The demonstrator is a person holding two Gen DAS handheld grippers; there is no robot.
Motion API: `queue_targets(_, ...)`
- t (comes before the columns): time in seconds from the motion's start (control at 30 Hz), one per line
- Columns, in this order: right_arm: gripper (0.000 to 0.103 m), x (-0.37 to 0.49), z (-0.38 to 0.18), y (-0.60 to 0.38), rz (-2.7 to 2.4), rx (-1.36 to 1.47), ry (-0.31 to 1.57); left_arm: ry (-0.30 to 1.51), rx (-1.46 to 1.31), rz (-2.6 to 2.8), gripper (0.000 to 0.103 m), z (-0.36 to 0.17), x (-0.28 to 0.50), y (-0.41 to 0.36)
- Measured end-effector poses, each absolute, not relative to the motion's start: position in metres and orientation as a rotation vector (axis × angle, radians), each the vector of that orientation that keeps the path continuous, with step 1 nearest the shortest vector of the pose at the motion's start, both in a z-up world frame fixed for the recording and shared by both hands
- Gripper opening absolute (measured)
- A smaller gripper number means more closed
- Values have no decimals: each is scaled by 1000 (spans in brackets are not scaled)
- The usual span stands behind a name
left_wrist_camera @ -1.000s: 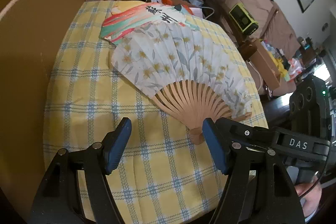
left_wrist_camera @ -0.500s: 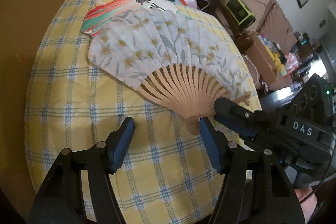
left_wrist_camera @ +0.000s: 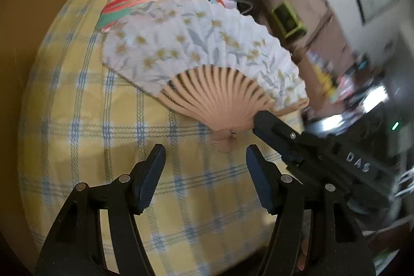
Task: Organize objects
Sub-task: 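Close both tools on the white floral fan's wooden ribs, then lift the white floral fan with both tools, folding its pleats together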
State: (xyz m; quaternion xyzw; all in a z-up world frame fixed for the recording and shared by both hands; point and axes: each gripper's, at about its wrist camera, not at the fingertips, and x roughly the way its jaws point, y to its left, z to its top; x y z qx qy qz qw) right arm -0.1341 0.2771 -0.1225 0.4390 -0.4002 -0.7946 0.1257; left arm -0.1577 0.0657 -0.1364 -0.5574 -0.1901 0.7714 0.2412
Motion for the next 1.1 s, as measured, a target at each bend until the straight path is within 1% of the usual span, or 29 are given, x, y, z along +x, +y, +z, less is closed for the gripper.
queue_targets(0.03,7,-134,-120,280,-2306,1269,-1173,-568,-1519,2096,64,-136,-159,62)
queue_targets(0.1,7,-131,-115,285,-2293,1248,-1195,-667,-1491,2070,69,-135,-161,53)
queue_targets(0.23,7,-127,-115,292,-2223,1240,-1278,-842,-1464,1970,73,-139,-162,48)
queue_targets(0.27,7,-126,-116,292,-2208,1243,-1289,-912,-1463,1921,74,-143,-161,49)
queue_targets(0.37,7,-122,-116,292,-2184,1247,-1297,-1023,-1446,1849,73,-149,-159,52)
queue_targets(0.47,7,-119,-114,293,-2182,1247,-1292,-1078,-1426,1843,72,-152,-164,52)
queue_targets(0.53,7,-118,-113,293,-2180,1247,-1289,-1087,-1432,1844,66,-154,-169,55)
queue_targets(0.57,7,-117,-112,293,-2180,1247,-1287,-1088,-1436,1844,61,-156,-171,56)
queue_targets(0.63,7,-118,-112,292,-2179,1248,-1284,-1082,-1440,1849,51,-156,-169,57)
queue_targets(0.67,7,-118,-112,292,-2180,1248,-1283,-1077,-1445,1850,43,-156,-170,58)
queue_targets(0.7,7,-117,-111,292,-2183,1245,-1284,-1078,-1452,1850,38,-157,-170,59)
queue_targets(0.73,7,-117,-111,293,-2186,1243,-1283,-1079,-1456,1849,34,-158,-172,60)
queue_targets(0.77,7,-116,-110,294,-2191,1242,-1282,-1074,-1459,1853,29,-159,-172,60)
queue_targets(0.93,7,-116,-109,296,-2189,1225,-1290,-1058,-1428,1876,27,-150,-167,58)
queue_targets(1.1,7,-114,-95,299,-2195,1181,-1275,-1023,-1378,1909,26,-133,-163,59)
